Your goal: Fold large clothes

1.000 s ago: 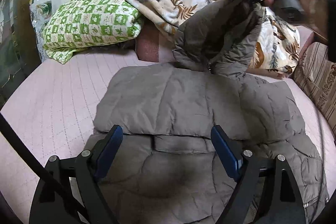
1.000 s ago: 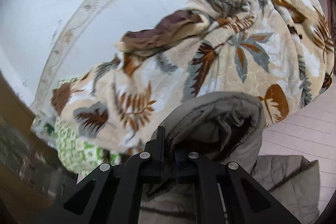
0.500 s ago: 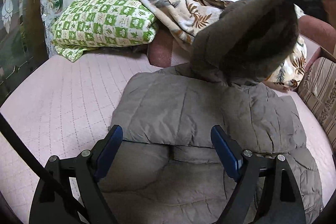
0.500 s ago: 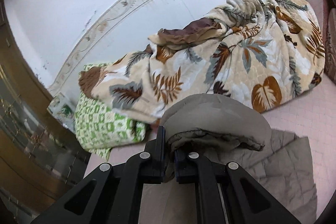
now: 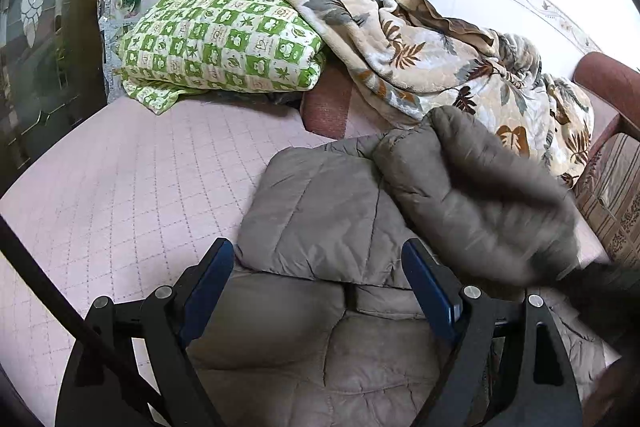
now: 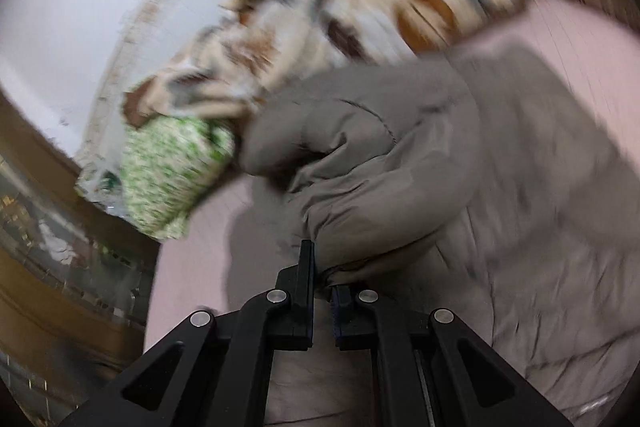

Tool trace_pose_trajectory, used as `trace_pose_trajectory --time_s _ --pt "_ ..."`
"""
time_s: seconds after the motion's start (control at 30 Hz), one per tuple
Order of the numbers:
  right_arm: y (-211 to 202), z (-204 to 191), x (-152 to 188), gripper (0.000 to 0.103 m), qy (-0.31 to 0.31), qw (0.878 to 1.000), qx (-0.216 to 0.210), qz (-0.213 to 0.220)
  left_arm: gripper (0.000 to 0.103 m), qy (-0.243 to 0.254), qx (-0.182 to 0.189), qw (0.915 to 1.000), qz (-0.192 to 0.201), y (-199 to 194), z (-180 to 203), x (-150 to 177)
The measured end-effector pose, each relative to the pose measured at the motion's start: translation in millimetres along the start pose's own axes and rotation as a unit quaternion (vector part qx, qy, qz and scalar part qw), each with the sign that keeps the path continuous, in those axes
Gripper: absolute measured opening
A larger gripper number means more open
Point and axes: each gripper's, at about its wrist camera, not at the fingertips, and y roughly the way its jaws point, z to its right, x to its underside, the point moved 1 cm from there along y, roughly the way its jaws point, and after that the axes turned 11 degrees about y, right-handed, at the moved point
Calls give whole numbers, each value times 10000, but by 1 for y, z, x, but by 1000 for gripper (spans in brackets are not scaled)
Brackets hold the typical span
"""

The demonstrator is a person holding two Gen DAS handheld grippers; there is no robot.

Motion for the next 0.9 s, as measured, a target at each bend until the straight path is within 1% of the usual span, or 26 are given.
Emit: trace_pose_trajectory --time_s 0.03,0.07,0.13,0.2,0.27,0.3,0.33,0.37,0.4,0.43,0.53,0.57,0.6,0.63,0.7,0.73,0.77,0.8,0.83,0.87,0.9 --pt "11 9 5 7 49 9999 104 -33 85 3 -10 10000 3 0 0 0" --pt "28 23 11 7 151 9995 240 -156 85 13 -18 10000 -1 0 0 0" --pt "49 45 16 7 433 9983 315 -245 85 33 -8 10000 -31 2 0 0" --pt "62 58 15 8 577 9975 219 -331 85 32 18 10000 -68 4 0 -1" --pt "63 65 9 11 739 9963 -8 -430 85 30 47 9999 -94 5 0 -1" --pt "61 66 8 16 768 9958 -107 -493 85 33 61 9999 -104 6 0 -1" --pt "57 66 5 24 724 9954 -184 -594 85 37 70 9999 -110 7 1 -1" --pt "52 64 4 30 626 9957 -168 -655 85 48 82 9999 -121 7 1 -1" --pt "47 62 4 43 540 9960 -138 -695 85 56 86 9999 -126 7 2 -1" --pt "41 61 5 53 474 9961 -129 -735 85 71 92 9998 -129 7 3 -1" --pt "14 53 10 53 141 9954 -177 -930 85 73 84 9999 -98 6 3 -1" --pt "5 50 12 53 18 9956 -188 -922 85 66 80 9999 -98 5 3 -1" --pt "-2 46 11 51 -105 9959 -216 -869 85 51 81 9999 -110 6 3 0" --pt "-11 40 9 46 -289 9962 -251 -776 85 44 87 9999 -122 7 3 -1" --pt "-30 17 -6 45 -821 9957 -262 -333 85 68 84 9998 -147 8 5 0" --pt "-36 6 -15 45 -1071 9940 -194 -89 85 94 76 9998 -142 8 6 0" --pt "-38 -5 -26 45 -1343 9908 -15 186 85 142 59 9998 -140 8 8 1" --pt "-37 -16 -39 45 -1653 9846 230 518 85 180 37 9997 -140 8 9 1" --pt "-32 -21 -48 45 -1856 9792 411 706 85 224 10 9996 -144 9 10 1" --pt "-16 -25 -61 45 -2087 9718 722 822 85 236 6 9996 -149 9 10 1" --pt "-4 -24 -69 45 -2186 9669 953 903 85 233 9 9996 -157 9 9 1"
